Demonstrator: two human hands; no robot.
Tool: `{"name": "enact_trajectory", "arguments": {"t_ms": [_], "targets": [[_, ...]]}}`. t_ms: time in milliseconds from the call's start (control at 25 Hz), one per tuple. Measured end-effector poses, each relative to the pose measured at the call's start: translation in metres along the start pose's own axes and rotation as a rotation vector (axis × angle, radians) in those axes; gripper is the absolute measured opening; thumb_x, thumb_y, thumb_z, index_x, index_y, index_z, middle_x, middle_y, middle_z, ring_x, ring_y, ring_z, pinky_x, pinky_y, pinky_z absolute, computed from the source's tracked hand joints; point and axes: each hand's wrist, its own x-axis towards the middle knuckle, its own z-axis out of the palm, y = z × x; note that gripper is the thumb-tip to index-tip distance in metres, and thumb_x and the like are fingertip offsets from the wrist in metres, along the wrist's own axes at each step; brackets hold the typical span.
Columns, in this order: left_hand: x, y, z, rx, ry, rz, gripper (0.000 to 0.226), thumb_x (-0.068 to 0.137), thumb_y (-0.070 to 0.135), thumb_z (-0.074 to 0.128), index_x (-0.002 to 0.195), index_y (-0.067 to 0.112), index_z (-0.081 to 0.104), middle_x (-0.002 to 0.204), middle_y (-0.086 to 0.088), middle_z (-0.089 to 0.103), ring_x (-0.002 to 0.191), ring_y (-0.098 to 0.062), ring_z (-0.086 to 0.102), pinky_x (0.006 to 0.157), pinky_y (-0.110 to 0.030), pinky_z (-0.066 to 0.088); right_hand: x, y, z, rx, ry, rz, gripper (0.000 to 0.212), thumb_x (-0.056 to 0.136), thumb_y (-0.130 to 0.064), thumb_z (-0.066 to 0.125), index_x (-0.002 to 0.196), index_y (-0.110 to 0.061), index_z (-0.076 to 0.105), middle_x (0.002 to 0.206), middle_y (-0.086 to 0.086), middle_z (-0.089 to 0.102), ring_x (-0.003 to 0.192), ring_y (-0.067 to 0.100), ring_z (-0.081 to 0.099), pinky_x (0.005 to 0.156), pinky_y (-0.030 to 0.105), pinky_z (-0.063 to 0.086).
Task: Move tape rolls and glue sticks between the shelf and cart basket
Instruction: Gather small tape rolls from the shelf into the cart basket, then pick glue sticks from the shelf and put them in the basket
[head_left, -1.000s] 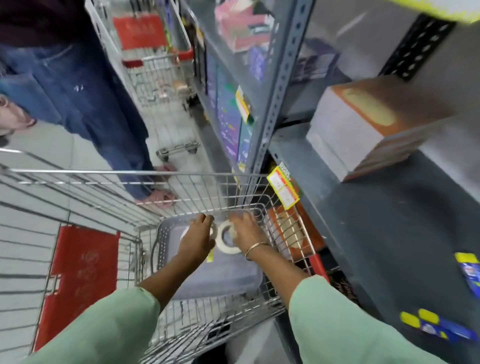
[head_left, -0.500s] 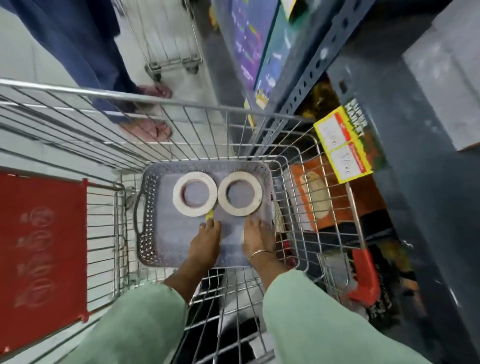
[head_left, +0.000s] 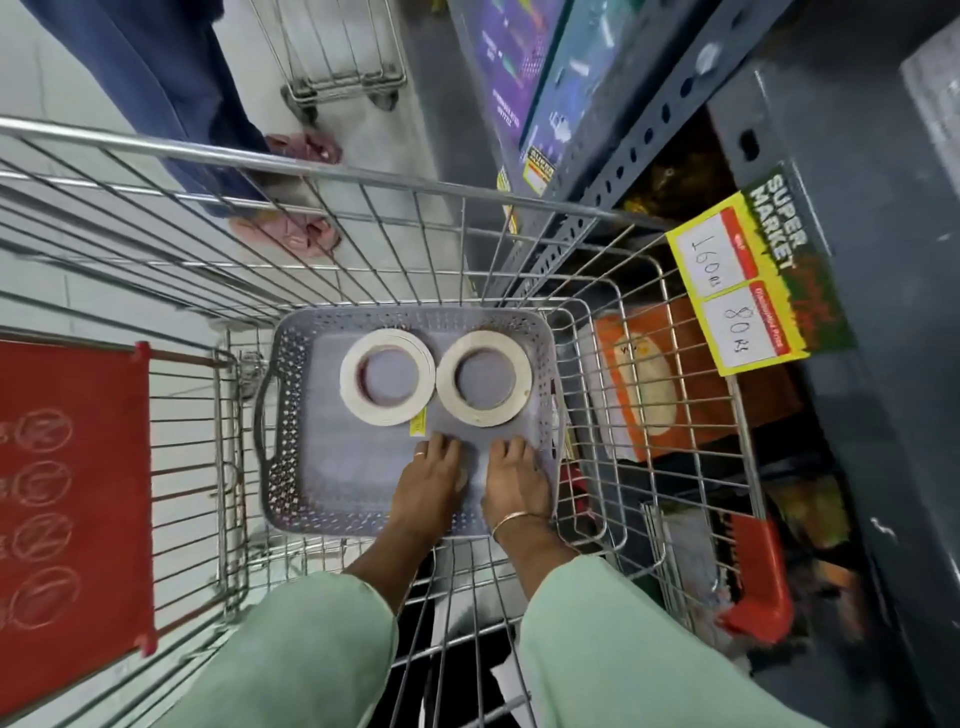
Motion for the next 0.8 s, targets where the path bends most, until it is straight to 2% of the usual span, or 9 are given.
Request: {"name": "enact_trajectory", "arguments": {"t_ms": [80,160,240,320,400,480,560,680,800], "targets": [[-0.003,-0.002,-0.007,0.061,0.037,0.021,0.058,0.056,0.020,0.079,0.103,0.011,0.048,0.102,-0.015,0.061,0.084,-0.035,0.063,0.055,-0.037,0.055,-0.001,0.000,-0.011,0.022,-0.045,0.040,0.044,0.064,-0.026,0.081,0.100,-0.014,0.058,0.099,0.009,0.062,0.094,0.023,0.062,0.075,0.027,0.054],[-0.008,0.000,-0.022,0.084,0.045,0.005,0.081,0.045,0.026,0.087,0.112,0.012,0.043,0.109,-0.016,0.060,0.089,-0.035,0.063,0.058,-0.036,0.056,-0.003,0.003,-0.032,0.029,-0.006,0.070,0.047,0.073,-0.027,0.075,0.112,-0.013,0.052,0.112,0.008,0.056,0.106,0.023,0.056,0.082,0.029,0.052],[-0.011,0.006,-0.041,0.046,0.092,0.000,0.091,0.047,0.029,0.087,0.122,0.007,0.041,0.120,-0.020,0.056,0.100,-0.039,0.059,0.069,-0.040,0.056,-0.006,0.005,-0.065,0.133,-0.029,0.063,0.053,0.080,-0.022,0.068,0.124,-0.010,0.043,0.128,0.013,0.047,0.119,0.029,0.047,0.093,0.036,0.048],[-0.016,0.018,-0.067,-0.050,0.141,0.011,0.085,0.060,0.031,0.079,0.129,0.001,0.039,0.131,-0.025,0.047,0.117,-0.042,0.049,0.088,-0.046,0.051,-0.016,0.008,-0.109,0.262,-0.035,0.055,0.049,0.087,-0.013,0.058,0.132,-0.009,0.037,0.138,0.016,0.038,0.124,0.034,0.042,0.096,0.043,0.045],[-0.025,0.035,-0.094,-0.162,0.204,-0.013,0.080,0.072,0.046,0.055,0.131,-0.003,0.036,0.137,-0.027,0.041,0.128,-0.041,0.038,0.104,-0.048,0.039,-0.034,0.012,-0.153,0.376,0.067,0.022,0.039,0.089,-0.007,0.051,0.127,-0.009,0.044,0.136,0.015,0.043,0.119,0.035,0.050,0.092,0.043,0.048],[-0.033,0.058,-0.122,-0.274,0.298,0.000,0.079,0.075,0.052,0.039,0.130,-0.004,0.036,0.137,-0.026,0.041,0.129,-0.039,0.035,0.107,-0.050,0.034,-0.064,0.023,-0.197,0.483,0.200,-0.029,0.028,0.087,-0.006,0.051,0.116,-0.008,0.053,0.127,0.015,0.052,0.111,0.034,0.056,0.088,0.043,0.049],[-0.043,0.095,-0.153,-0.372,0.416,0.090,0.064,0.080,0.042,0.047,0.127,-0.001,0.038,0.135,-0.023,0.040,0.127,-0.036,0.035,0.106,-0.049,0.034,-0.103,0.046,-0.238,0.607,0.350,-0.055,0.020,0.085,-0.006,0.054,0.105,-0.005,0.058,0.117,0.017,0.058,0.104,0.034,0.058,0.085,0.043,0.050],[-0.050,0.156,-0.188,-0.433,0.519,0.256,0.047,0.082,0.008,0.063,0.123,-0.002,0.042,0.132,-0.022,0.040,0.123,-0.034,0.036,0.104,-0.043,0.034,-0.154,0.086,-0.282,0.740,0.591,-0.003,0.015,0.081,-0.005,0.058,0.094,-0.005,0.065,0.102,0.021,0.067,0.096,0.036,0.062,0.082,0.044,0.052],[-0.061,0.227,-0.206,-0.494,0.481,0.502,0.037,0.079,0.011,0.061,0.113,0.003,0.049,0.114,-0.016,0.050,0.107,-0.028,0.046,0.094,-0.033,0.038,-0.201,0.149,-0.299,0.757,0.680,0.088,0.018,0.077,0.001,0.061,0.092,-0.004,0.068,0.099,0.020,0.070,0.093,0.034,0.065,0.082,0.040,0.052]]}}
